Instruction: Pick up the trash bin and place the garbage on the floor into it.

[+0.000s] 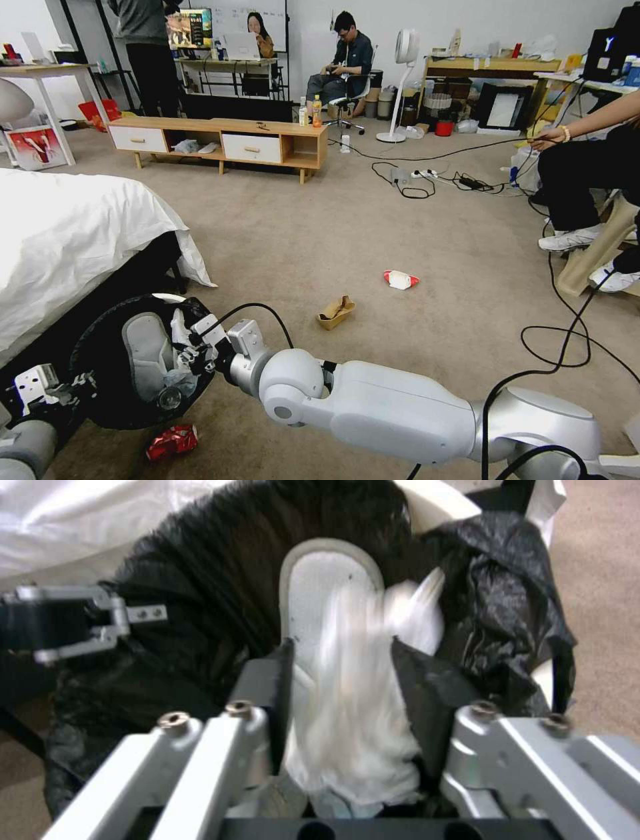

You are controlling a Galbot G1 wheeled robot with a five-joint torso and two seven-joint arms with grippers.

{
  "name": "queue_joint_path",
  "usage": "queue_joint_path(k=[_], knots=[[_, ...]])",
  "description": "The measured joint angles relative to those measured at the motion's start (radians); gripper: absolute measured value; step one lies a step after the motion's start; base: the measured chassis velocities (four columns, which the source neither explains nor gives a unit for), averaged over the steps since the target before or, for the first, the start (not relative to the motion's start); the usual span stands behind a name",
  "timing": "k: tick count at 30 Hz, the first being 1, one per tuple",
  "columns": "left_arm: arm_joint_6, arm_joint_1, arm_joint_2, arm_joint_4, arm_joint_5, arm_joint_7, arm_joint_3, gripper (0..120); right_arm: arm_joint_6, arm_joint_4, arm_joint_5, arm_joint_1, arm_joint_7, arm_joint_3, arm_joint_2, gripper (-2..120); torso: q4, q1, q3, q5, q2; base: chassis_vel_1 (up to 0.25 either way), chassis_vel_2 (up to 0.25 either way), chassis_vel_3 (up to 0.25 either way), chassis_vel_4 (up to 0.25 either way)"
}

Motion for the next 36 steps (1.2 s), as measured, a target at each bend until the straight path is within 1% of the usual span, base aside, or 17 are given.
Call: queue_joint_path(k=[1,3,5,6,8,11,12,15,22,24,25,26,27,29,31,33,36], knots=[[0.0,0.0,-0.001,0.001,0.001,0.0,0.0,1,-0.001,0.007,0.0,0.001,0.0,0.003,-0.001,51,0.0,0.0,0.0,0.0,0.0,0.0,0.0,0.0,0.0],[0.0,0.0,-0.004,0.001,0.001,0.0,0.001,1,-0.001,0.014,0.001,0.002,0.001,0.007,-0.002,55,0.0,0.0,0.0,0.0,0.0,0.0,0.0,0.0,0.0],[-0.001,0.0,-0.007,0.001,0.003,0.001,0.002,1,-0.002,0.023,0.002,0.002,0.003,0.013,-0.003,67,0.0,0.0,0.0,0.0,0.0,0.0,0.0,0.0,0.0],[-0.001,0.0,-0.007,0.001,0.003,0.001,0.002,1,-0.002,0.023,0.002,0.002,0.003,0.013,-0.003,67,0.0,0.0,0.0,0.0,0.0,0.0,0.0,0.0,0.0],[-0.001,0.001,-0.008,0.001,0.003,0.002,0.001,1,-0.003,0.031,0.002,0.002,0.003,0.015,-0.006,77,0.0,0.0,0.0,0.0,0.0,0.0,0.0,0.0,0.0],[-0.002,0.002,-0.01,0.001,0.005,0.002,0.001,1,-0.004,0.034,0.002,0.002,0.003,0.016,-0.008,85,0.0,0.0,0.0,0.0,0.0,0.0,0.0,0.0,0.0],[-0.002,0.002,-0.012,0.002,0.007,0.003,0.001,1,-0.004,0.035,0.002,0.001,0.004,0.016,-0.009,93,0.0,0.0,0.0,0.0,0.0,0.0,0.0,0.0,0.0],[-0.003,0.002,-0.017,0.007,0.016,0.01,0.003,1,-0.004,0.055,0.001,-0.005,0.008,0.028,-0.016,99,0.0,0.0,0.0,0.0,0.0,0.0,0.0,0.0,0.0],[-0.004,-0.002,-0.014,0.026,0.019,0.012,0.003,1,0.001,0.155,0.003,-0.01,0.012,0.115,-0.083,100,0.0002,0.0,0.0,0.0,0.0,0.0,0.0,0.0,0.0],[-0.003,-0.001,-0.008,0.035,0.02,0.012,0.0,1,0.008,0.219,0.003,-0.023,0.007,0.185,-0.157,100,-0.0001,0.0,0.0,0.0002,0.0,0.0,0.0,0.0,0.0],[-0.003,-0.001,-0.008,0.035,0.02,0.012,0.0,1,0.008,0.219,0.003,-0.023,0.007,0.185,-0.157,100,-0.0001,0.0,0.0,0.0002,0.0,0.0,0.0,0.0,0.0],[-0.002,-0.001,-0.005,0.038,0.02,0.013,-0.001,1,0.012,0.262,0.006,-0.037,0.006,0.24,-0.21,100,-0.0003,0.0,0.0,0.0003,0.0,0.0,0.0,0.0,0.0],[-0.002,-0.001,-0.005,0.038,0.02,0.013,-0.001,1,0.012,0.262,0.006,-0.037,0.006,0.24,-0.21,100,-0.0003,0.0,0.0,0.0003,0.0,0.0,0.0,0.0,0.0],[0.001,0.0,-0.003,0.045,0.022,0.013,-0.003,1,0.047,0.362,0.002,-0.08,0.006,0.354,-0.314,100,-0.0005,0.0,0.0,0.0005,0.0,0.0,0.0,0.0,0.0],[0.002,0.0,-0.002,0.046,0.023,0.013,-0.003,1,0.054,0.375,-0.001,-0.089,0.005,0.37,-0.328,100,-0.0004,0.0,0.0,0.0004,0.0,0.0,0.0,0.0,0.0],[0.006,0.005,-0.001,0.048,0.029,0.014,-0.004,1,0.091,0.44,-0.027,-0.177,-0.003,0.487,-0.4,100,0.0001,0.0,0.0,0.0004,0.0,0.0,0.0,0.0,0.0],[0.008,0.008,-0.004,0.048,0.033,0.015,-0.004,1,0.11,0.477,-0.047,-0.249,-0.009,0.579,-0.436,100,-0.0002,0.0,0.0,0.0004,0.0,0.0,0.0,0.0,0.0]])
